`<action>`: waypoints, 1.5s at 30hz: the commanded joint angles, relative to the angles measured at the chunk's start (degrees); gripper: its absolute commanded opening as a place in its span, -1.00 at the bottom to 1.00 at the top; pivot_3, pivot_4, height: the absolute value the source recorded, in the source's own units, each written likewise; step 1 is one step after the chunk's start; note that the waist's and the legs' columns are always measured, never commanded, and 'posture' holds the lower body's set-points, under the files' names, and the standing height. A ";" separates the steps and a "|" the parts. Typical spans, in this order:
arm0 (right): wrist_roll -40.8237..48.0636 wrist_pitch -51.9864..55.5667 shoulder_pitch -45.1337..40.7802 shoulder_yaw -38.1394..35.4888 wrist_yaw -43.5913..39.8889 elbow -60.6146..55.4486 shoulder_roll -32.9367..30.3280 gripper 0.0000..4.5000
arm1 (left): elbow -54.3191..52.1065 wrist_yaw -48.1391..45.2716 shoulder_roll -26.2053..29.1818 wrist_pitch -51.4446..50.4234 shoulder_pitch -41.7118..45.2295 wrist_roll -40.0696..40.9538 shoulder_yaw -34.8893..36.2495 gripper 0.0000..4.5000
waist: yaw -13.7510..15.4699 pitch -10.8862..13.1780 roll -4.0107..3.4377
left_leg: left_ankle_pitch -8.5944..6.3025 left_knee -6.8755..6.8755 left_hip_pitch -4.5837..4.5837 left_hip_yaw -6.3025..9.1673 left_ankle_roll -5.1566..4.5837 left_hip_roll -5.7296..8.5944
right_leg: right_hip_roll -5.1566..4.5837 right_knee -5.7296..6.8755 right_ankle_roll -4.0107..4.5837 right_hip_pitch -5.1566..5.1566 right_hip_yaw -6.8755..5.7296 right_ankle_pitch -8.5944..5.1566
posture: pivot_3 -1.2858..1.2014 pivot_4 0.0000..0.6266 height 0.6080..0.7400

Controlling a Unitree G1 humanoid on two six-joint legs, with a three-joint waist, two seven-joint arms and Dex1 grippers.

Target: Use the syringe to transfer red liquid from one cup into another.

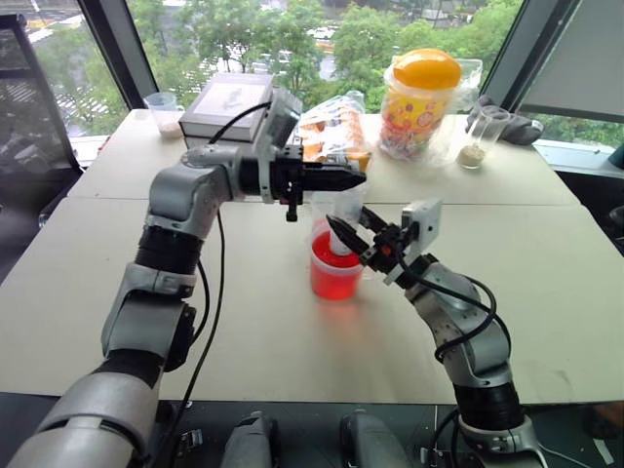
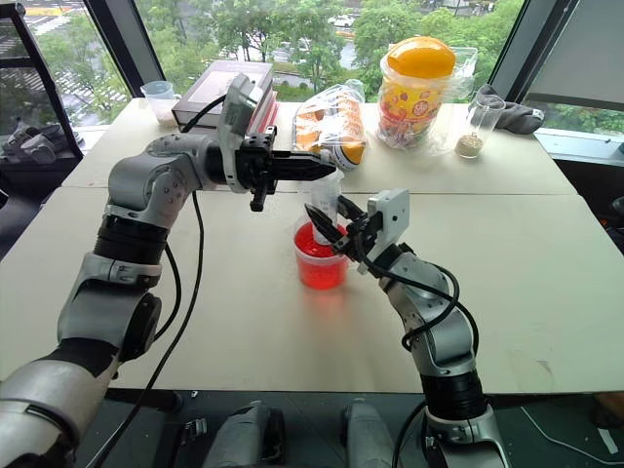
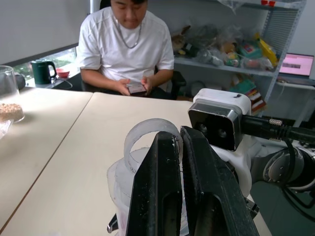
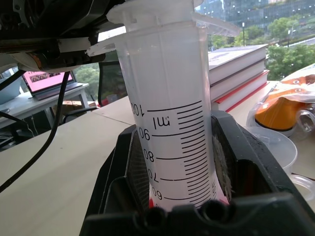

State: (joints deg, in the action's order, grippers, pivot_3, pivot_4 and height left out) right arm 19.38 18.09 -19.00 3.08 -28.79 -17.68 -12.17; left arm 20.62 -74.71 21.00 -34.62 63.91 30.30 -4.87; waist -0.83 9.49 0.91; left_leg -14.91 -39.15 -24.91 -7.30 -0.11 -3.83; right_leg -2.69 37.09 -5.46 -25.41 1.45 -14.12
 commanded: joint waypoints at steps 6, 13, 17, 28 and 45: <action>1.85 1.06 -0.39 0.95 -0.91 -1.31 -0.04 -0.38 | 3.76 -0.20 0.31 4.57 7.42 0.22 3.98 -0.99 | -0.10 0.00 0.00 | 0.00 0.01 0.00 0.01 0.00 0.00 | 0.01 0.01 0.00 -0.01 0.00 0.00 | 0.03 -0.52 1.00; 2.41 1.73 -0.22 1.36 -1.08 -1.27 -0.28 -0.38 | 6.29 -0.24 0.36 6.77 8.88 -0.42 4.17 -0.99 | -0.08 0.00 0.00 | 0.00 0.00 0.00 0.01 0.00 0.00 | 0.01 0.01 0.00 -0.01 -0.01 0.00 | 0.03 -0.52 1.00; 2.51 2.24 -0.18 1.49 -1.26 -1.38 -0.32 -0.38 | 6.97 -0.13 0.32 7.44 9.32 -0.61 4.33 -0.99 | -0.09 0.00 0.00 | 0.00 0.00 0.00 0.01 0.00 0.00 | 0.01 0.01 0.00 -0.01 0.00 0.00 | 0.03 -0.52 1.00; 2.54 2.76 0.15 1.78 -1.50 -1.53 -0.48 -0.38 | 9.11 0.52 -0.34 9.00 10.25 -0.79 4.75 -0.99 | -0.10 0.00 0.00 | 0.00 0.00 0.00 0.01 0.00 0.00 | 0.01 0.01 -0.01 -0.01 0.00 0.00 | 0.03 -0.52 1.00; 2.33 2.68 -0.25 1.83 -1.65 -1.27 -0.52 -0.38 | 10.54 0.30 -0.26 10.22 11.03 -0.90 4.71 -0.99 | -0.08 0.00 0.00 | 0.00 0.00 0.00 0.01 0.00 0.00 | 0.01 0.01 -0.01 -0.01 -0.01 0.00 | 0.03 -0.52 1.00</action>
State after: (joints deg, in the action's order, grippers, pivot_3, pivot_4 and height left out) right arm 21.47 20.73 -19.98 1.99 -28.30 -17.69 -12.36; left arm 31.54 -76.71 20.00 -27.52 70.49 29.19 -4.83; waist -0.91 9.49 0.91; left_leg -14.91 -39.15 -24.91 -7.28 -0.11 -3.84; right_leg -2.68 37.10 -5.47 -25.41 1.45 -14.12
